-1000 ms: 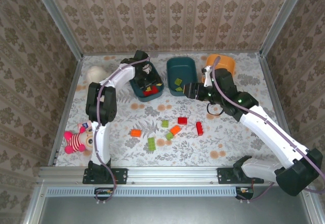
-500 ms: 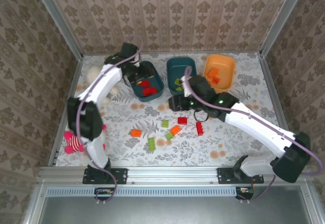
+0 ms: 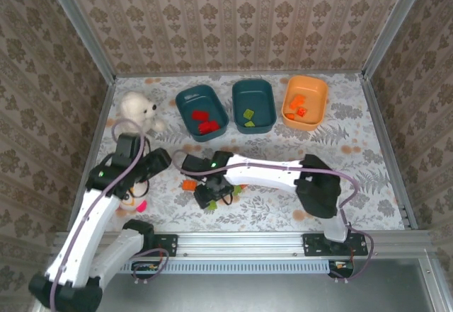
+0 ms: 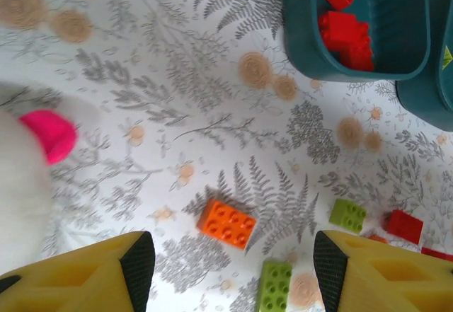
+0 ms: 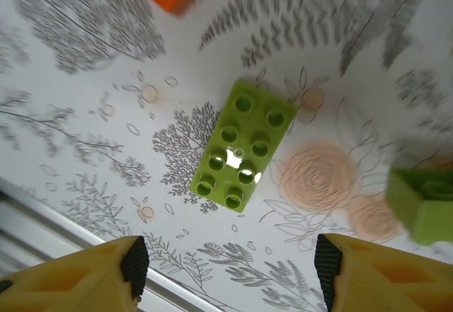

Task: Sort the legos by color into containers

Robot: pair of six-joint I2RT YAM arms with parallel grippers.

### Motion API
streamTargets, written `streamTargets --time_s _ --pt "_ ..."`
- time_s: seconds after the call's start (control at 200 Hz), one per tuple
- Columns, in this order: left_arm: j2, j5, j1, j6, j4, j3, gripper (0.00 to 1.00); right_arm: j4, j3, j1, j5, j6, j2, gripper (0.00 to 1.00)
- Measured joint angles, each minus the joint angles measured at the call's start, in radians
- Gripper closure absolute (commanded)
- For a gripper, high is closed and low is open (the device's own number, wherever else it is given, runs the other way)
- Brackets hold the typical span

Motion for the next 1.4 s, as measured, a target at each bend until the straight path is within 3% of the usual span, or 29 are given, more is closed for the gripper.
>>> streamTargets --time_s 0.14,0.45,0.525,0.645,0.75,0.99,1.14,1.27,1.4 --pt "-0.146 -0.001 0.000 -0.002 -0.084 -0.021 0.36 -0.061 0.055 0.024 0.000 0.117 0.082 0.31" --pt "-0.238 0.055 0.000 0.019 -0.201 -0.026 0.36 -0.061 0.117 0.025 0.024 0.303 0.193 0.36" --pt "-0.249 0.064 0.000 0.031 -0.222 -0.024 0.36 -0.060 0.119 0.025 0.035 0.328 0.214 0.45" --pt "-0.250 0.080 0.000 0.051 -0.240 -0.011 0.36 -0.053 0.130 0.026 0.059 0.345 0.219 0.67" --pt "-0.250 0.088 0.000 0.059 -0.241 -0.003 0.36 -0.053 0.137 0.026 0.068 0.358 0.219 0.79" --pt "-0.249 0.139 0.000 0.060 -0.206 -0.013 0.36 -0.068 0.137 0.002 0.130 0.338 0.191 0.82" --pt "-0.190 0.253 -0.003 0.032 -0.085 -0.110 0.36 -0.090 0.132 -0.108 0.173 0.288 0.057 0.82" --pt "-0.067 0.294 -0.057 -0.013 0.037 -0.164 0.36 -0.089 0.153 -0.302 0.188 0.204 -0.067 0.82" --pt "0.073 0.288 -0.116 -0.030 0.145 -0.141 0.36 -0.092 0.254 -0.477 0.188 0.110 -0.045 0.81"
